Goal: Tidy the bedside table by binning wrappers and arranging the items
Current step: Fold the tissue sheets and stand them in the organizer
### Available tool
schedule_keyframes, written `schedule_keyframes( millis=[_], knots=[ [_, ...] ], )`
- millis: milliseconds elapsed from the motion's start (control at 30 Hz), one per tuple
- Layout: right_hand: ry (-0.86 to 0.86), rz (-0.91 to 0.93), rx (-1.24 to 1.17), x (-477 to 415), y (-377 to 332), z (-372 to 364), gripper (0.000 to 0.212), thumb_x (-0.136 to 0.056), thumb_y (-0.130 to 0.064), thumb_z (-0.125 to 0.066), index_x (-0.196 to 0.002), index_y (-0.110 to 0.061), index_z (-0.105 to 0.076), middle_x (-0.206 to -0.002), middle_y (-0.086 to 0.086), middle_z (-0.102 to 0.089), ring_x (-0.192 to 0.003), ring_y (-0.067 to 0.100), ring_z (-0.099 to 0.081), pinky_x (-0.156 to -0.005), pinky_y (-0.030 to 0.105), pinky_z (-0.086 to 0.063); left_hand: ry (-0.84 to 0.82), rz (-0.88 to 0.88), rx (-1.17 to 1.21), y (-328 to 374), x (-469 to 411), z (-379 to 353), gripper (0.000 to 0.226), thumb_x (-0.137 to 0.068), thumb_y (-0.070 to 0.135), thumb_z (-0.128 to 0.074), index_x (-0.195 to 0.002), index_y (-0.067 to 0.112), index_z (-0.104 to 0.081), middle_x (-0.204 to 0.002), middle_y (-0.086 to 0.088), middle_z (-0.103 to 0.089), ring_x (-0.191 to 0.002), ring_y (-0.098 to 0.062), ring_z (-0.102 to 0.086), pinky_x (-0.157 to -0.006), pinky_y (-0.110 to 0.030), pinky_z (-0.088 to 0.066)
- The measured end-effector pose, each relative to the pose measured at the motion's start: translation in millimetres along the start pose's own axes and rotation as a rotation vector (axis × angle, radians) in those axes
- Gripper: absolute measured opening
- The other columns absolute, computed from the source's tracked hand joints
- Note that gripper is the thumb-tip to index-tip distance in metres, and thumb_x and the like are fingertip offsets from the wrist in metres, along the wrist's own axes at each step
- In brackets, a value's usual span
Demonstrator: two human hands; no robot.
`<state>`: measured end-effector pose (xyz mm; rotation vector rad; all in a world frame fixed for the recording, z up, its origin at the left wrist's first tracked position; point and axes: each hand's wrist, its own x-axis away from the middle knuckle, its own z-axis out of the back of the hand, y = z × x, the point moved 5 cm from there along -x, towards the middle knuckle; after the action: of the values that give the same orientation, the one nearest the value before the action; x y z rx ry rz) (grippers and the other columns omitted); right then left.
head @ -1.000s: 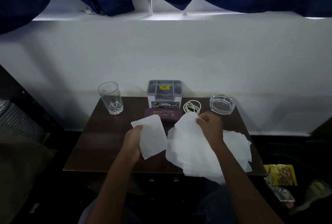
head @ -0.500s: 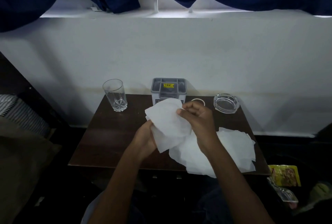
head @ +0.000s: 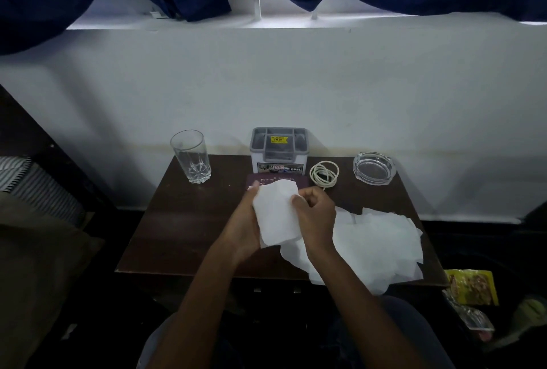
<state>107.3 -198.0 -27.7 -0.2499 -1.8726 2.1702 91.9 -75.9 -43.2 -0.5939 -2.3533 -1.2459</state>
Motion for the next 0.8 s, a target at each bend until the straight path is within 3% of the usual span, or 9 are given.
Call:
schedule_keyframes(
  millis=[67,167,267,367,433,500,567,667,800],
  knots=[
    [-0.010,0.007,0.004,-0.7,1.5,-1.0,0.010,-0.080,-0.004,-0.060,-0.073,-0.009,-0.057,-0.066,-0.006,-0.055,-0.063,0.006,-0.049,-0.050,0.003,-0.036,0.078,-0.015,-0.075,-3.3,-0.2,3.6,0.039,-0.096,0.032,-0.044,-0.121,0.006,-0.057,-0.094,-0.012,-0.067,-0.082,-0.028,-0.063,-0.075,-0.041,-0.049],
    [-0.097,-0.019,0.037,-2.6,4.3,-4.1,0.006,-0.082,-0.006,-0.062,-0.082,-0.010,-0.058,-0.072,-0.009,-0.055,-0.067,0.004,-0.050,-0.053,0.004,-0.037,0.157,-0.042,-0.112,-5.3,-3.4,12.9,0.039,-0.096,0.024,-0.047,-0.127,0.001,-0.051,-0.098,-0.012,-0.064,-0.085,-0.028,-0.060,-0.074,-0.043,-0.049],
    [-0.152,-0.081,0.007,-13.7,6.6,3.7,0.012,-0.080,0.001,-0.060,-0.086,-0.009,-0.061,-0.077,0.000,-0.060,-0.067,0.011,-0.055,-0.062,0.019,-0.046,0.213,-0.073,-0.050,0.1,-3.5,21.9,0.033,-0.096,0.020,-0.047,-0.123,0.001,-0.051,-0.093,-0.012,-0.063,-0.081,-0.026,-0.060,-0.067,-0.039,-0.049],
    [-0.108,-0.102,0.033,-38.4,13.6,29.2,0.018,-0.080,0.007,-0.057,-0.077,-0.010,-0.062,-0.079,0.014,-0.064,-0.060,0.017,-0.058,-0.056,0.025,-0.047,0.270,-0.091,0.023,5.7,-5.0,37.1,0.036,-0.096,0.019,-0.048,-0.128,0.003,-0.048,-0.106,-0.013,-0.063,-0.083,-0.026,-0.060,-0.071,-0.042,-0.049],
    [-0.039,-0.070,0.197,-56.5,22.4,48.9,0.024,-0.079,0.004,-0.056,-0.067,-0.016,-0.062,-0.083,0.019,-0.068,-0.068,0.027,-0.063,-0.062,0.033,-0.051,0.286,-0.099,0.051,8.9,-4.5,43.2,0.037,-0.097,0.019,-0.046,-0.130,0.003,-0.047,-0.119,-0.016,-0.060,-0.086,-0.028,-0.060,-0.076,-0.045,-0.048],
    [-0.042,-0.026,0.430,-68.6,32.9,59.2,0.018,-0.078,0.001,-0.055,-0.071,-0.007,-0.069,-0.088,0.020,-0.070,-0.084,0.035,-0.065,-0.077,0.041,-0.053,0.289,-0.105,0.066,10.6,-3.6,46.0,0.037,-0.097,0.019,-0.045,-0.131,0.003,-0.047,-0.120,-0.017,-0.058,-0.090,-0.028,-0.060,-0.079,-0.046,-0.047],
    [-0.171,0.014,0.626,-72.4,45.9,54.4,0.016,-0.079,0.000,-0.057,-0.084,-0.002,-0.072,-0.096,0.017,-0.070,-0.095,0.034,-0.063,-0.085,0.035,-0.047,0.288,-0.105,0.076,11.3,-3.7,46.3,0.039,-0.097,0.020,-0.045,-0.132,0.002,-0.046,-0.121,-0.016,-0.058,-0.098,-0.029,-0.058,-0.083,-0.047,-0.046],
    [-0.371,-0.007,0.831,-64.6,62.0,39.6,0.019,-0.075,-0.009,-0.064,-0.088,-0.021,-0.072,-0.102,0.005,-0.068,-0.108,0.029,-0.056,-0.085,0.030,-0.036,0.295,-0.094,0.090,10.4,-4.5,46.3,0.037,-0.098,0.020,-0.045,-0.131,0.003,-0.047,-0.131,-0.017,-0.055,-0.106,-0.031,-0.054,-0.090,-0.048,-0.043],
    [-0.328,0.066,0.974,-57.2,56.3,34.8,0.013,-0.078,-0.016,-0.065,-0.088,-0.023,-0.069,-0.106,0.001,-0.058,-0.110,0.028,-0.044,-0.093,0.035,-0.037,0.281,-0.081,0.099,8.4,-3.9,46.4,0.037,-0.098,0.021,-0.044,-0.131,0.005,-0.047,-0.134,-0.017,-0.054,-0.107,-0.031,-0.054,-0.090,-0.048,-0.043]
  ],
)
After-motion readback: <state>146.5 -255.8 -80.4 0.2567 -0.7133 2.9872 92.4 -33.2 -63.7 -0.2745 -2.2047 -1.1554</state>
